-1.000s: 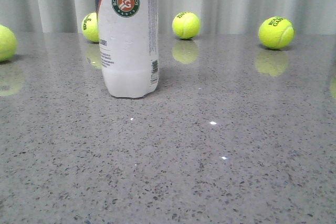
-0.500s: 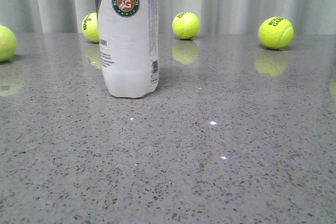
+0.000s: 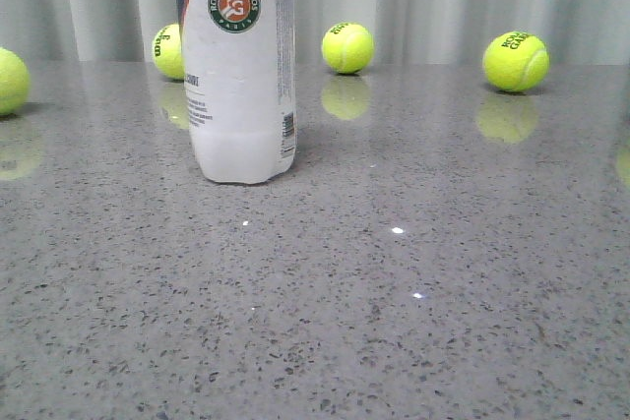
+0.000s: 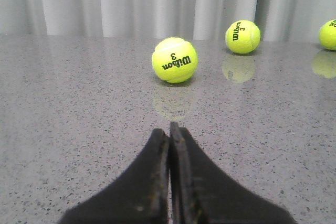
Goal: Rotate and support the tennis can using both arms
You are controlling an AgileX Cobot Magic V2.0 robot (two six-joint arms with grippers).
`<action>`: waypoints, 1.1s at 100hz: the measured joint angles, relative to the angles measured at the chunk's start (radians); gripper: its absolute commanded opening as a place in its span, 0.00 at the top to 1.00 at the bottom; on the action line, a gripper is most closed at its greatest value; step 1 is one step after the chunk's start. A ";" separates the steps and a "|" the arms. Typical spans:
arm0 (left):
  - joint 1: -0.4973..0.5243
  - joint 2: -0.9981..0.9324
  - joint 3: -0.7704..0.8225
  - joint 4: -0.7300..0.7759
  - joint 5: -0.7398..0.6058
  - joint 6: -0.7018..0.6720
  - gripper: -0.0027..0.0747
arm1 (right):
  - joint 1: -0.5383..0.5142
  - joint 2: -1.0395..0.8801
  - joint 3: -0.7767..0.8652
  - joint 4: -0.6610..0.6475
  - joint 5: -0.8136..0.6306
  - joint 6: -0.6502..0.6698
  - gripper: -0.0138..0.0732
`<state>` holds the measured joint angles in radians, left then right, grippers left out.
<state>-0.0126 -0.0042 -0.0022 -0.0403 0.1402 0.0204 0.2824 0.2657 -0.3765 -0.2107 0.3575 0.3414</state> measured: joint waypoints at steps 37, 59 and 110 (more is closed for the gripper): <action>0.000 0.000 0.000 0.000 0.000 0.000 0.99 | -0.315 -0.107 0.271 0.182 -0.338 -0.334 0.92; 0.000 0.000 0.000 0.000 0.000 0.000 0.99 | -0.372 -0.249 0.392 0.182 -0.335 -0.324 0.92; 0.000 0.000 0.000 0.000 0.004 0.000 0.99 | -0.372 -0.274 0.404 0.188 -0.273 -0.311 0.92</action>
<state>-0.0126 -0.0042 -0.0022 -0.0403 0.1440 0.0204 -0.0893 -0.0084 0.0274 -0.0225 0.0849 0.0303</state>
